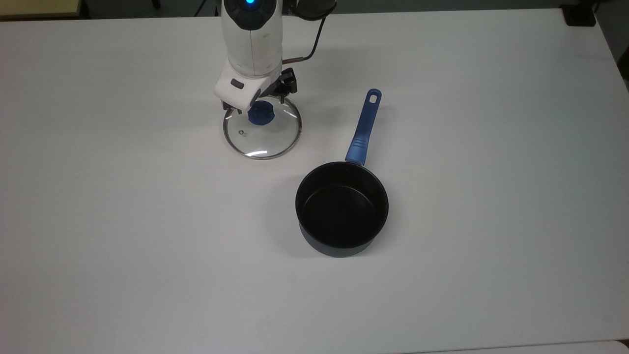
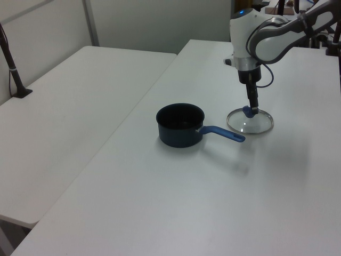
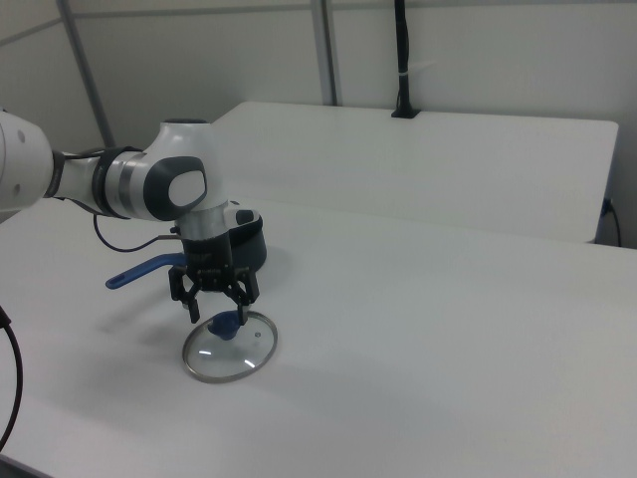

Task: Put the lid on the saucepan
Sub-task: 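Move the gripper down over the blue knob of the glass lid, then close the gripper on the blue knob of the glass lid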

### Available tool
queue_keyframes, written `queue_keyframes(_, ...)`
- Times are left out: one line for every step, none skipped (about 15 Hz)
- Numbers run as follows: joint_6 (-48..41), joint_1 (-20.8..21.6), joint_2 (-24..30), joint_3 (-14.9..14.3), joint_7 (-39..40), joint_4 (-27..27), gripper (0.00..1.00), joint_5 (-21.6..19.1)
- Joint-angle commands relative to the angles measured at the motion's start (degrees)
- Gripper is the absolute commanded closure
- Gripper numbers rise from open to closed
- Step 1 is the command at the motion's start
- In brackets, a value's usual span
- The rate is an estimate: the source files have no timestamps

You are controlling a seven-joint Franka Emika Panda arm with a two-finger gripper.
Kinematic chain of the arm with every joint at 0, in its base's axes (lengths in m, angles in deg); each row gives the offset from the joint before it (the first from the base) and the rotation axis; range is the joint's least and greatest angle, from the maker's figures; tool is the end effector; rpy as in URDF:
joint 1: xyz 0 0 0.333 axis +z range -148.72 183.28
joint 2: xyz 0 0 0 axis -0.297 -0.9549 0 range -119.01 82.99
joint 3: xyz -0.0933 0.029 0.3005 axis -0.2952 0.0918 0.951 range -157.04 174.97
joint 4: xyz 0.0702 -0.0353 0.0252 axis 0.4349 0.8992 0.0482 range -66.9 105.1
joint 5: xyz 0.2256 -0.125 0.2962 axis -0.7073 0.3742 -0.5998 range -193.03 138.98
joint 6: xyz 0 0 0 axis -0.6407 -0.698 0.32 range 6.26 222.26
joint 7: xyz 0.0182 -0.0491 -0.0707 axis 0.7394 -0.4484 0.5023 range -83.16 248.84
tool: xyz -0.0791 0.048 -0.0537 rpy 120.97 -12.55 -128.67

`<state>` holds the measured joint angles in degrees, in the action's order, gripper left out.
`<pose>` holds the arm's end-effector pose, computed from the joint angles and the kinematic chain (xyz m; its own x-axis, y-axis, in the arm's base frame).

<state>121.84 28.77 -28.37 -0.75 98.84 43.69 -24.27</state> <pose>0.5670 0.0169 0.3571 0.9279 0.3204 -0.1909 0.3296 -0.9440 0.0179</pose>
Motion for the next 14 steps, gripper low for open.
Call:
queue_keyframes(4.51,0.12,0.26,-0.39,1.14,1.95,0.06,0.50)
queue_keyframes(4.95,0.03,0.17,-0.39,1.14,1.95,0.06,0.50)
queue_keyframes(5.04,0.03,-0.01,-0.39,1.14,1.95,0.07,0.50)
queue_keyframes(5.04,0.03,-0.36,-0.39,1.14,1.95,0.07,0.59)
queue_keyframes(5.13,0.11,-0.71,-0.39,1.14,1.95,0.07,0.59)
queue_keyframes(5.05,0.20,-1.06,-0.39,1.14,1.95,0.10,0.59)
queue_keyframes(5.04,0.29,-1.07,-0.39,1.14,2.22,0.16,0.59)
queue_keyframes(5.13,0.29,-1.07,-0.39,1.23,2.57,0.23,0.76)
queue_keyframes(5.13,0.20,-1.15,-0.39,1.23,2.66,0.28,1.29)
queue_keyframes(5.13,0.20,-1.15,-0.39,1.32,2.66,0.33,1.47)
queue_keyframes(5.13,0.20,-1.15,-0.39,1.32,2.66,0.38,1.47)
queue_keyframes(5.13,0.12,-1.15,-0.39,1.32,2.66,0.41,1.47)
queue_keyframes(5.13,0.12,-1.07,-0.39,1.32,2.66,0.45,1.47)
queue_keyframes(5.05,0.12,-1.07,-0.39,1.40,2.66,0.51,1.47)
